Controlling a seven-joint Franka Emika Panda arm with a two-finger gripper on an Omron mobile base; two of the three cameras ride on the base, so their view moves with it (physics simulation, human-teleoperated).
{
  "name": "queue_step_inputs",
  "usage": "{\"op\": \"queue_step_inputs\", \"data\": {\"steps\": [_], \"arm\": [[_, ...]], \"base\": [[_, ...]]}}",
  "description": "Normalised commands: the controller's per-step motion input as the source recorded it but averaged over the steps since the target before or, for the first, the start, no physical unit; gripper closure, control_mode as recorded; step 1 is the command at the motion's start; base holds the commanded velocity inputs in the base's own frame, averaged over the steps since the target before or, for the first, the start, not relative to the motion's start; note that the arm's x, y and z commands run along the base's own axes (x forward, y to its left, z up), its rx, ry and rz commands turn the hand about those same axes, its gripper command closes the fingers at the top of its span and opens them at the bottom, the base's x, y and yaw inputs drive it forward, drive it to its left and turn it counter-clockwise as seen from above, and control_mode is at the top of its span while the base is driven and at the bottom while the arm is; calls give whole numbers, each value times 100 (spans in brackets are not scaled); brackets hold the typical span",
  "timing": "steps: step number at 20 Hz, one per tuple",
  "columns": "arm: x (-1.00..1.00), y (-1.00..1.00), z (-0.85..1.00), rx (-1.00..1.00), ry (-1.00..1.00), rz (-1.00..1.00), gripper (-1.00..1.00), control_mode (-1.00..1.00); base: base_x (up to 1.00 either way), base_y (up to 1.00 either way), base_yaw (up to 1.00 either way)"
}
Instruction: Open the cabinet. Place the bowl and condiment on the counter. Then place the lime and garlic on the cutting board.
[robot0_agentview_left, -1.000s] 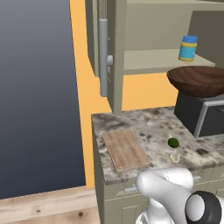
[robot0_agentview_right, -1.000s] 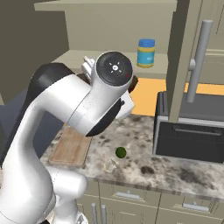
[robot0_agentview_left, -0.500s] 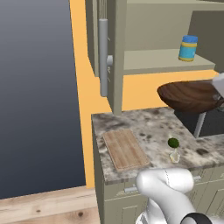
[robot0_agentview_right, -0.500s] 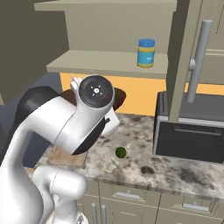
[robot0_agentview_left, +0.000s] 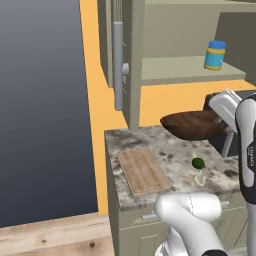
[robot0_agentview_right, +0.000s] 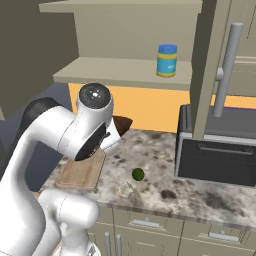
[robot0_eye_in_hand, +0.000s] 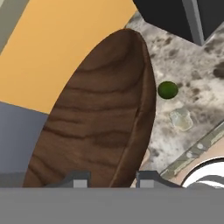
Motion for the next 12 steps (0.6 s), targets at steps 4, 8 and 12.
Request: {"op": "queue_step_inputs", "data": {"steps": [4,8,12], "arm": [[59,14,-64,0,7,-3,100,-100],[62,11,-64,1,3,-2,100,-100],[58,6,-41,5,3,-4,100,-100]], "base": [[0,0,0],[0,0,0],[0,0,0]]}}
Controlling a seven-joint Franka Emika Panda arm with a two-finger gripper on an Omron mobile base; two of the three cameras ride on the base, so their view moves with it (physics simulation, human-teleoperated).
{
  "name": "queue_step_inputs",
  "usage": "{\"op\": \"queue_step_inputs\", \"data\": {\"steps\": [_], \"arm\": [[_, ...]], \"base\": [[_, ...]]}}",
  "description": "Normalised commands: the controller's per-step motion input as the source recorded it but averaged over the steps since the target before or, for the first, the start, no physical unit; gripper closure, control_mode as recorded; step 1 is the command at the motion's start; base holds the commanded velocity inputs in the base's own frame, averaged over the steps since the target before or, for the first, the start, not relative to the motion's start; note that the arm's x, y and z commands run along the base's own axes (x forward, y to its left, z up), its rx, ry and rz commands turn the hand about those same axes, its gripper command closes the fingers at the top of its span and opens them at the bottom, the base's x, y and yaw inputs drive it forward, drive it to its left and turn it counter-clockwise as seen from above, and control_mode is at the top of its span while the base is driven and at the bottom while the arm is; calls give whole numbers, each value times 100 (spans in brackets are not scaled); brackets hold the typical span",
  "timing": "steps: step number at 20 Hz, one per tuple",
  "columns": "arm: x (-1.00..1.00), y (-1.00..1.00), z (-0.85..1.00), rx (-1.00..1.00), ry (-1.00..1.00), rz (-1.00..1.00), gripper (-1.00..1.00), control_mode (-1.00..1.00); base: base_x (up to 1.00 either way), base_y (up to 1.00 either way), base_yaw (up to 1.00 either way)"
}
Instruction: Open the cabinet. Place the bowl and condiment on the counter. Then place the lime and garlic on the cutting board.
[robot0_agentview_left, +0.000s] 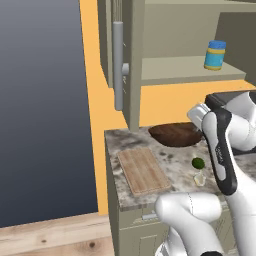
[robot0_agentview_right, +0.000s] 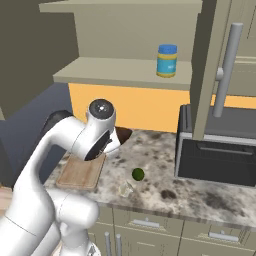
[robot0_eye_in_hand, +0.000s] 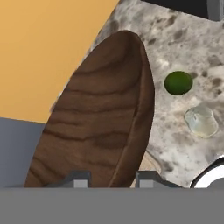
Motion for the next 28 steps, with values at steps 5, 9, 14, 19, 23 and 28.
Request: {"op": "queue_step_inputs", "data": {"steps": [5,9,14,19,23,28], "arm": [[56,0,-39,3,0,-6,100,-100],[53,0,-49,0,0,-4,100,-100],[57,0,-40,0,0,0,100,-100],[59,-6,-12,0,0,0,100,-100],[32,-30,0,0,0,0,100,-100],[24,-26,-10,-1,1,0,100,-100]], "base": [[0,0,0],[0,0,0],[0,0,0],[0,0,0],[0,0,0],[0,0,0]]}}
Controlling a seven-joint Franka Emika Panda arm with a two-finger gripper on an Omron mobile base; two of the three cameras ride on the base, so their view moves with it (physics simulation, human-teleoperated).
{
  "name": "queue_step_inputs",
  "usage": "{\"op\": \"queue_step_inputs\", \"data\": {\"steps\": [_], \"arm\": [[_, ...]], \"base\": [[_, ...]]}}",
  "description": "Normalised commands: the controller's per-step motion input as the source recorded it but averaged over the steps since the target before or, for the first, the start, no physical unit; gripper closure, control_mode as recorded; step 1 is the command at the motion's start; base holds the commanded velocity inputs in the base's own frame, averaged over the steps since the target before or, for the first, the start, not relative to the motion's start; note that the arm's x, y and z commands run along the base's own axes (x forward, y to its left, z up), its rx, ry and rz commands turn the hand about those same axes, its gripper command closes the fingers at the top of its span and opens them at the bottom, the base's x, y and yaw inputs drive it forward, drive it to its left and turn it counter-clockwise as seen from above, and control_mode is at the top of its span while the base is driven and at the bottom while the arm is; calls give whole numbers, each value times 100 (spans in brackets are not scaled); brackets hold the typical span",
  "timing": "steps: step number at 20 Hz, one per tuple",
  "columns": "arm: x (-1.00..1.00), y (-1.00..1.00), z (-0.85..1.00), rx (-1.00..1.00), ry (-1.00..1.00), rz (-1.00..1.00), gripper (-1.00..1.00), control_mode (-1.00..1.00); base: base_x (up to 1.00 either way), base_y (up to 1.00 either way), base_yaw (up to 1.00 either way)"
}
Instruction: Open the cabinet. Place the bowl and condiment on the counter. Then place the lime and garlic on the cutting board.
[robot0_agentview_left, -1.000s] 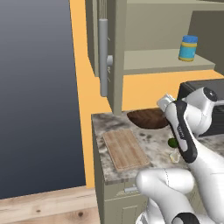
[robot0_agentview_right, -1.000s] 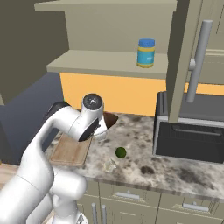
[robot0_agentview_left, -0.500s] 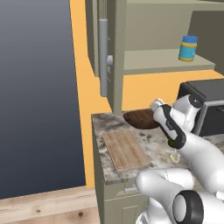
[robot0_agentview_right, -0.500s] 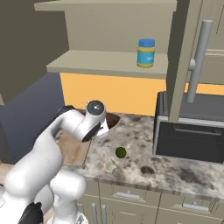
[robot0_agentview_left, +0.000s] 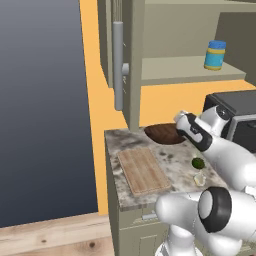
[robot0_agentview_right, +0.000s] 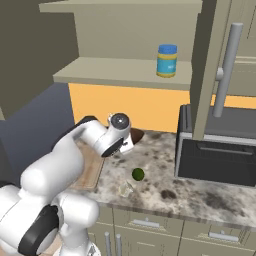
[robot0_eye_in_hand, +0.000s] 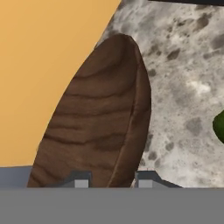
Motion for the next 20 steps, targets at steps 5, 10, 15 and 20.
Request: {"op": "queue_step_inputs", "data": {"steps": [5,10,15,20], "arm": [[19,-11,-28,-5,2,0,100,-100],[14,-9,-35,0,0,0,100,-100],[13,-5,-38,0,0,0,100,-100],[8,-3,-31,0,0,0,100,-100]], "base": [[0,0,0],[0,0,0],[0,0,0],[0,0,0]]}}
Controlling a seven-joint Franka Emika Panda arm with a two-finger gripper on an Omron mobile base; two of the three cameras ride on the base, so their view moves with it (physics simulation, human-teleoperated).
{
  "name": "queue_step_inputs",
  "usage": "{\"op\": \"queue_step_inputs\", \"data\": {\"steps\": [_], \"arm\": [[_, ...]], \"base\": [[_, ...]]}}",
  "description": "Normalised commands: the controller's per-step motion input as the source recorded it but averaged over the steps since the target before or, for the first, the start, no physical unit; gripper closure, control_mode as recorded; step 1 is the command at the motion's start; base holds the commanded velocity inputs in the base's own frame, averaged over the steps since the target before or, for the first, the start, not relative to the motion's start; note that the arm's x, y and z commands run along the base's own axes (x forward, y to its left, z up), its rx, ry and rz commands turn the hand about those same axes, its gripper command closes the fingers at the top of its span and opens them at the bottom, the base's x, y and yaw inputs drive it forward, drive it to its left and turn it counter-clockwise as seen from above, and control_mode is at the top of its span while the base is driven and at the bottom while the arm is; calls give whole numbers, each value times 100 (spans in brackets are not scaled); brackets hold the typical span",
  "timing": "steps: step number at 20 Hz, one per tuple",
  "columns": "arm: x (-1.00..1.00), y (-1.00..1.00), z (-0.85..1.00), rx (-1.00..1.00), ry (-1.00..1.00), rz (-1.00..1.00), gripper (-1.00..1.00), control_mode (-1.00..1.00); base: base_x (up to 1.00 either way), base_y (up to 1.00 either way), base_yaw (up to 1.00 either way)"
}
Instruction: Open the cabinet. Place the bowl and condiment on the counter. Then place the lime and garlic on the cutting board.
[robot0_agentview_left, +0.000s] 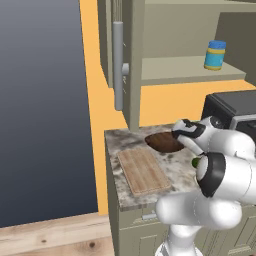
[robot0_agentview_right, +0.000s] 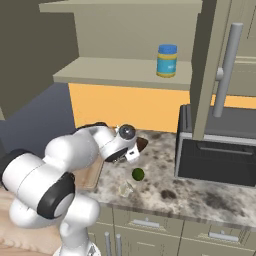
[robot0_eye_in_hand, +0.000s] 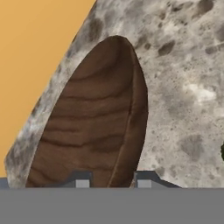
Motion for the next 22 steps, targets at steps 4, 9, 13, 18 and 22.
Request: {"op": "queue_step_inputs", "data": {"steps": [4,9,13,18,22], "arm": [[14,-3,-28,0,0,0,100,-100],[19,-2,-20,0,0,0,100,-100],[33,-21,-3,0,0,-8,100,-100],[21,-23,0,0,0,-15,100,-100],[0,-13,-1,0,0,-17,-100,-100]], "base": [[0,0,0],[0,0,0],[0,0,0],[0,0,0],[0,0,0]]}}
